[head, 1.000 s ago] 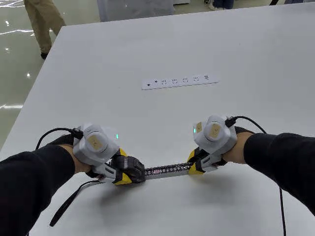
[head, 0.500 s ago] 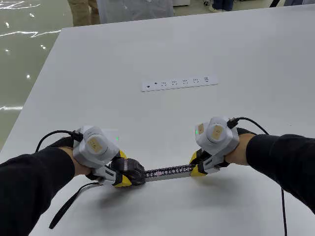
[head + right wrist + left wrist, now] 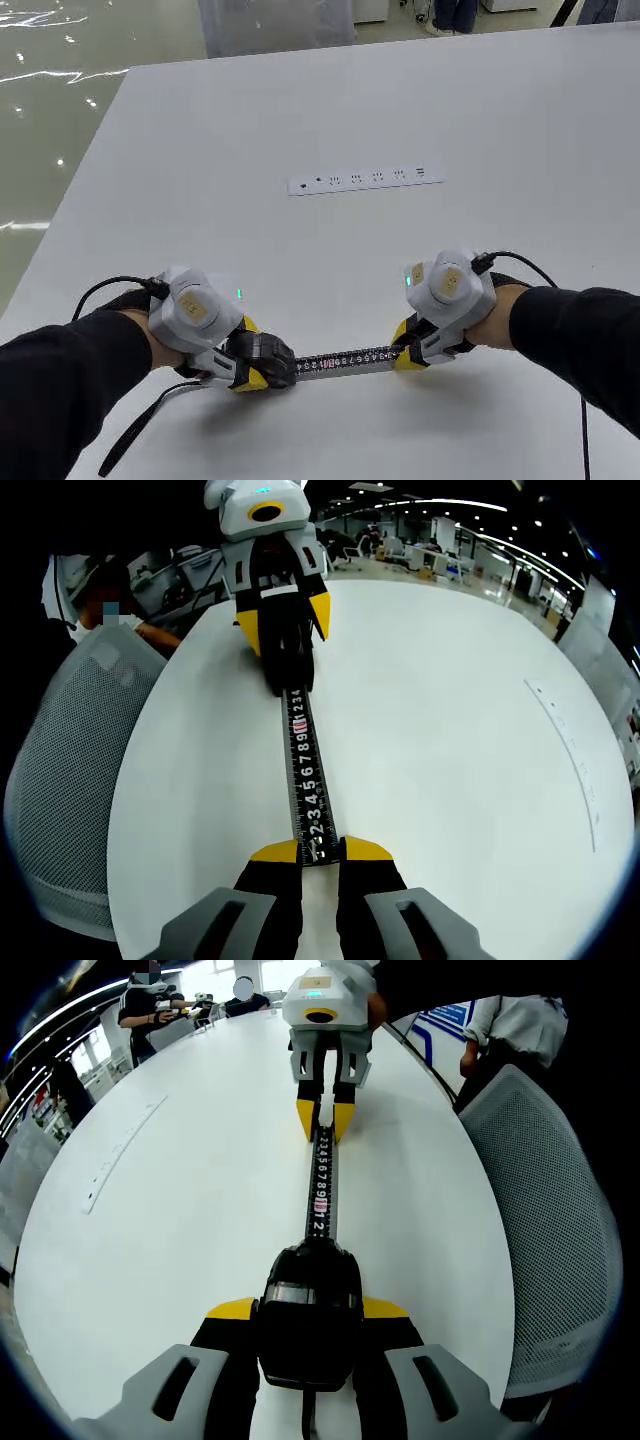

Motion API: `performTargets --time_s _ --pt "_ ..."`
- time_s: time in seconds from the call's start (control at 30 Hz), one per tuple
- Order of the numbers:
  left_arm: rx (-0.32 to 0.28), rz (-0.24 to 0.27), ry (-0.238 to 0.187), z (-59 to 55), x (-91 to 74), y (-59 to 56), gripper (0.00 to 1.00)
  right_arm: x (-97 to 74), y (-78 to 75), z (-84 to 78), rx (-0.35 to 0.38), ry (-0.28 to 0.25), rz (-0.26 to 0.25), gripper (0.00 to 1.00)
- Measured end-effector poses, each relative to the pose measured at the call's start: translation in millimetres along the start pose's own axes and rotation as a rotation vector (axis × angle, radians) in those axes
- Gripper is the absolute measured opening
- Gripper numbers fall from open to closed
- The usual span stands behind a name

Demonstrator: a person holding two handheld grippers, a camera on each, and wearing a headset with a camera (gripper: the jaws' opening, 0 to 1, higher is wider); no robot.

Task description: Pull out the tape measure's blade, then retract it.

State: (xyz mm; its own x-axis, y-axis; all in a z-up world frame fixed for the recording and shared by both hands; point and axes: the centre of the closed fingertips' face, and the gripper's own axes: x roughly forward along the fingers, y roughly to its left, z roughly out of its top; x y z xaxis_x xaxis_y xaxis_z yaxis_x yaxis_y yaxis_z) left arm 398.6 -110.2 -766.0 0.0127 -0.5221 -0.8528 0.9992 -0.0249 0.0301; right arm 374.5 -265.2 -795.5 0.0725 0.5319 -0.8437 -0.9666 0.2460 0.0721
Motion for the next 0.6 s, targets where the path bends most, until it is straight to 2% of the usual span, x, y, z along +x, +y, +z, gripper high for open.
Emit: performTargets --time_s 0.6 --pt "0.007 -0.002 0.001 0.2 1.0 0.3 0.3 -3.4 0.1 -5.4 0.019 0.001 -0.001 0.08"
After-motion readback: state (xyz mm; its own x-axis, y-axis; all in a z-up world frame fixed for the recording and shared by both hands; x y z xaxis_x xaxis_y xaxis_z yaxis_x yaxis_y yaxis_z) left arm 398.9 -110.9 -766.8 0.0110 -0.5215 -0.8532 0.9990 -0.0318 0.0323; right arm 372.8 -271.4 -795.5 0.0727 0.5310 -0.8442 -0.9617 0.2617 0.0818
